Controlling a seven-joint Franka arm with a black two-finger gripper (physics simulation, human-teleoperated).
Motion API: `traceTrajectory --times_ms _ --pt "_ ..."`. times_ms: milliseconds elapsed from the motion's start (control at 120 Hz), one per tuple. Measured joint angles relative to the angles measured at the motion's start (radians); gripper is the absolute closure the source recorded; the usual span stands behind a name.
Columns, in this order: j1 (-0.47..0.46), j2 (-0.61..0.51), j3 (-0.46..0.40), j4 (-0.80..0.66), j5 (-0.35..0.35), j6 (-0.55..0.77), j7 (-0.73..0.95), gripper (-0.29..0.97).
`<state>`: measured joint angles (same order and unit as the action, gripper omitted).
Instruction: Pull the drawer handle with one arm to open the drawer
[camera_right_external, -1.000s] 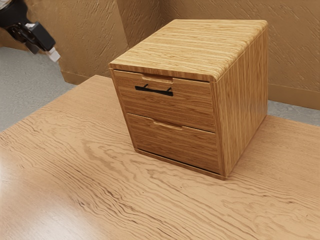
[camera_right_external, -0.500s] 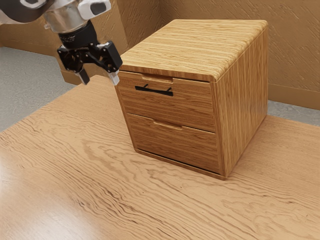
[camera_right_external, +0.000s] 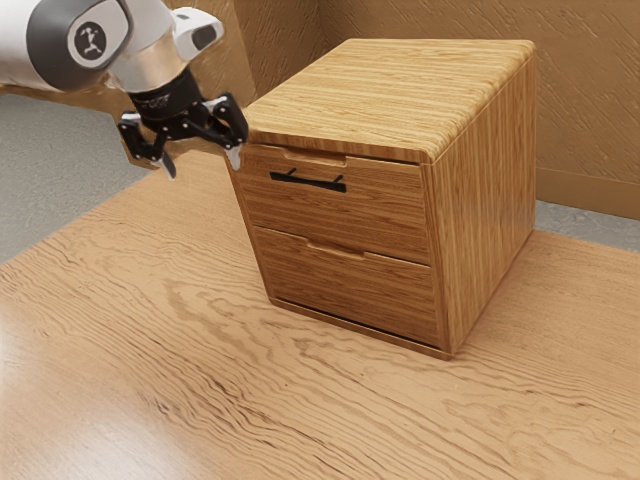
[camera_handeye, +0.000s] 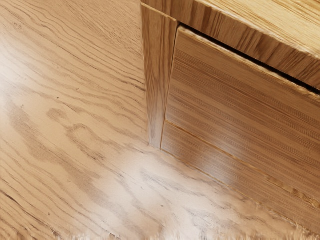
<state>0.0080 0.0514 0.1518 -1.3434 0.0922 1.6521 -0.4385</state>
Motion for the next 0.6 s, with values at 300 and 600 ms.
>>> traceTrajectory --times_ms 300,600 --pt "0.003 -0.02 -0.101 0.04 0.059 -0.222 0.449 0.02" --pt "-0.046 -0.008 -0.161 -0.021 0.08 -0.087 1.015 0.02"
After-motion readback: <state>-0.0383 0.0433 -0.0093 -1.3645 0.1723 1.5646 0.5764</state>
